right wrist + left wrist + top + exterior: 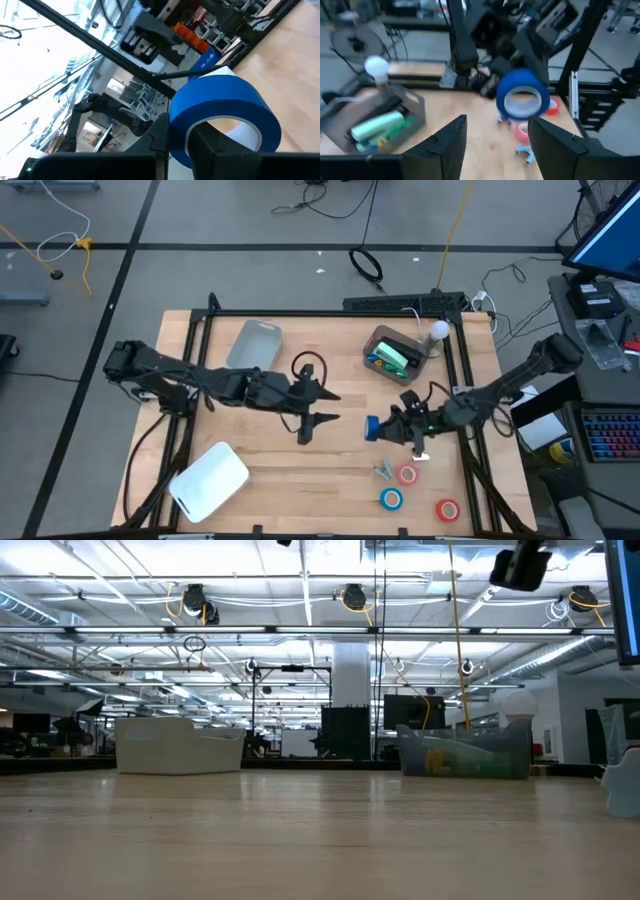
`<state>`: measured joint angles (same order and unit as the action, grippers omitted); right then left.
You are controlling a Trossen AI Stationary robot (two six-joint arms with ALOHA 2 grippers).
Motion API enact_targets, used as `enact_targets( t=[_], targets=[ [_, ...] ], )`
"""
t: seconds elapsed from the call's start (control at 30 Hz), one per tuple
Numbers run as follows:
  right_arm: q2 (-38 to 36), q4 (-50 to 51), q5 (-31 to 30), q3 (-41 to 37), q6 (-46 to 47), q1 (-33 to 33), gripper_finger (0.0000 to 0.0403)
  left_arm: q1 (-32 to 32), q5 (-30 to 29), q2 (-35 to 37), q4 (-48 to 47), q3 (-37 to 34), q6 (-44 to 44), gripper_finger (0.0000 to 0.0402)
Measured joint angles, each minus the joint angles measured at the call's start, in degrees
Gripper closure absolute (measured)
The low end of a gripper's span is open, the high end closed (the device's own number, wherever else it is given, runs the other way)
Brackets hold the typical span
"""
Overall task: Pick and place Stapler, Stapler remover, tape
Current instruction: Put the dark blue tape into the gray bin
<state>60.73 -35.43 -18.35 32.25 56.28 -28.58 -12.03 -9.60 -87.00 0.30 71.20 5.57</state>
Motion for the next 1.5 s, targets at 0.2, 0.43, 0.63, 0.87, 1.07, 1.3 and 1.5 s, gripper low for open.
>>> enact_targets(
  t=[0.2,0.43,0.63,0.87,1.07,1.3,1.5],
  targets=[
    [4.06,-9.3,6.04,0.0,0.22,3.04,0.0372,-1.74,-5.52,-1.37,2.46,0.0,-5.13,0.019],
    [6.2,-12.91,8.11,0.02,2.28,5.31,0.0372,-2.84,-7.8,-6.39,8.53,0.0,-9.63,0.019],
    [6.73,-12.24,8.05,0.02,3.4,5.41,0.0372,-2.75,-8.58,-7.6,10.45,0.02,-9.93,0.019],
    [6.73,-11.4,8.07,0.02,4.38,7.75,0.0372,-2.62,-8.57,-7.56,10.48,0.02,-10.61,0.019],
    [6.73,-11.31,9.36,0.02,4.69,9.57,0.0372,-2.27,-8.75,-7.54,10.2,0.02,-10.91,0.019],
    [8.26,-12.49,9.53,0.02,6.34,9.86,0.0372,-0.95,-8.95,-7.54,10.26,0.02,-10.91,0.019],
    [10.61,-16.63,11.29,-0.06,6.86,10.89,0.0372,-0.84,-8.5,-7.94,10.07,0.02,-10.94,0.019]
  ],
)
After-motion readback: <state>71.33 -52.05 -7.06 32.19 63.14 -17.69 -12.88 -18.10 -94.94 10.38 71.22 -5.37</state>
